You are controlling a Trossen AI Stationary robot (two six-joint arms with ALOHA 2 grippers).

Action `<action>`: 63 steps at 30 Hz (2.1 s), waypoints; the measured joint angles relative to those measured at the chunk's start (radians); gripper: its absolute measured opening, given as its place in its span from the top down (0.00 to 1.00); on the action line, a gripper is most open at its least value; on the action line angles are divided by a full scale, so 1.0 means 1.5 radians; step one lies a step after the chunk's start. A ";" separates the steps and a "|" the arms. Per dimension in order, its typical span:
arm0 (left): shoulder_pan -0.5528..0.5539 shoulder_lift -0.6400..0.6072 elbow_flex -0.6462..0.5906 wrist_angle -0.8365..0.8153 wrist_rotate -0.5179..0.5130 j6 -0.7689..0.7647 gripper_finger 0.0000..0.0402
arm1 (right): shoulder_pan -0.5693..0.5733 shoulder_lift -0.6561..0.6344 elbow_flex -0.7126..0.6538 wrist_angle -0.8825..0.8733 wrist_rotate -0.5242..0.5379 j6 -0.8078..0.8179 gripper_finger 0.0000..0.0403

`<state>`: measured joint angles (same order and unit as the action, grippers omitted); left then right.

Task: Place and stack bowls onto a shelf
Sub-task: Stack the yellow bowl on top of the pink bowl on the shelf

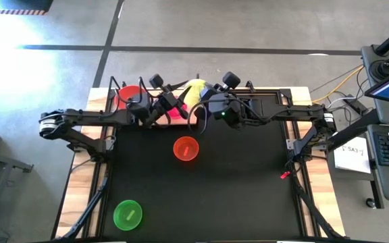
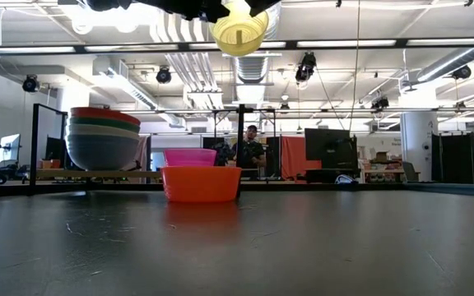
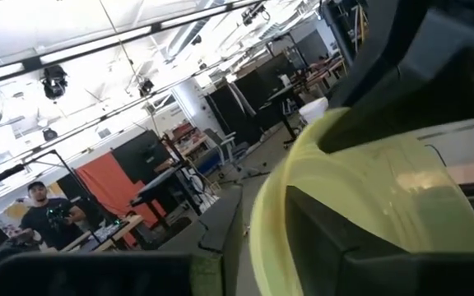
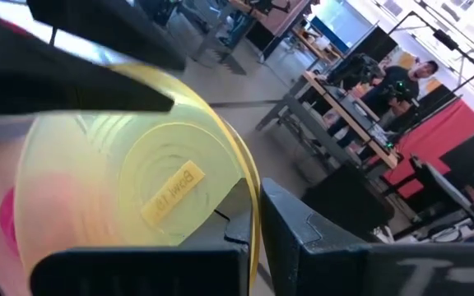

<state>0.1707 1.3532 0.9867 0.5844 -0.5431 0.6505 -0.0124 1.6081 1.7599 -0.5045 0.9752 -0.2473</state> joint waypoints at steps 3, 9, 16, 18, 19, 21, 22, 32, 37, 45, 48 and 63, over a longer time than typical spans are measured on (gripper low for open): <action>0.000 0.009 0.000 -0.002 -0.002 -0.003 0.86 | 0.000 0.000 0.000 0.014 -0.003 0.000 0.98; 0.001 0.014 0.000 -0.001 -0.012 -0.004 0.98 | 0.001 0.000 -0.001 0.006 -0.005 0.002 0.98; 0.002 0.014 0.000 -0.009 -0.014 -0.004 1.00 | 0.000 0.000 -0.001 0.003 -0.040 0.039 0.94; 0.002 0.015 0.000 -0.019 -0.014 -0.004 1.00 | 0.000 -0.001 -0.001 0.001 -0.072 0.045 0.90; 0.002 0.015 0.000 -0.023 -0.014 -0.004 1.00 | -0.001 -0.001 -0.001 -0.002 -0.086 0.045 0.88; 0.002 0.015 0.000 -0.032 -0.014 -0.011 1.00 | -0.001 -0.001 -0.001 -0.009 -0.107 0.045 0.82; 0.001 0.015 0.000 -0.040 -0.014 -0.015 1.00 | -0.001 -0.001 -0.001 -0.014 -0.112 0.045 0.79; 0.001 0.016 0.000 -0.128 -0.012 -0.138 1.00 | -0.010 -0.020 -0.001 -0.135 -0.130 0.173 0.53; 0.001 0.014 0.000 -0.148 -0.014 -0.188 1.00 | -0.012 -0.033 -0.001 -0.180 -0.189 0.249 0.47; 0.007 0.003 0.000 -0.242 -0.057 -0.237 1.00 | -0.018 -0.087 0.000 -0.244 -0.204 0.347 0.44; 0.012 -0.004 0.000 -0.288 -0.084 -0.249 1.00 | -0.018 -0.109 0.000 -0.274 -0.214 0.382 0.44; 0.168 -0.034 0.000 -0.594 0.044 -0.438 1.00 | -0.018 -0.060 -0.005 -0.400 -0.274 0.485 0.44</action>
<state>0.4234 1.3016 0.9867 -0.3064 -0.4769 -0.0060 -0.0399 1.5181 1.7519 -1.1046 0.5636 0.4797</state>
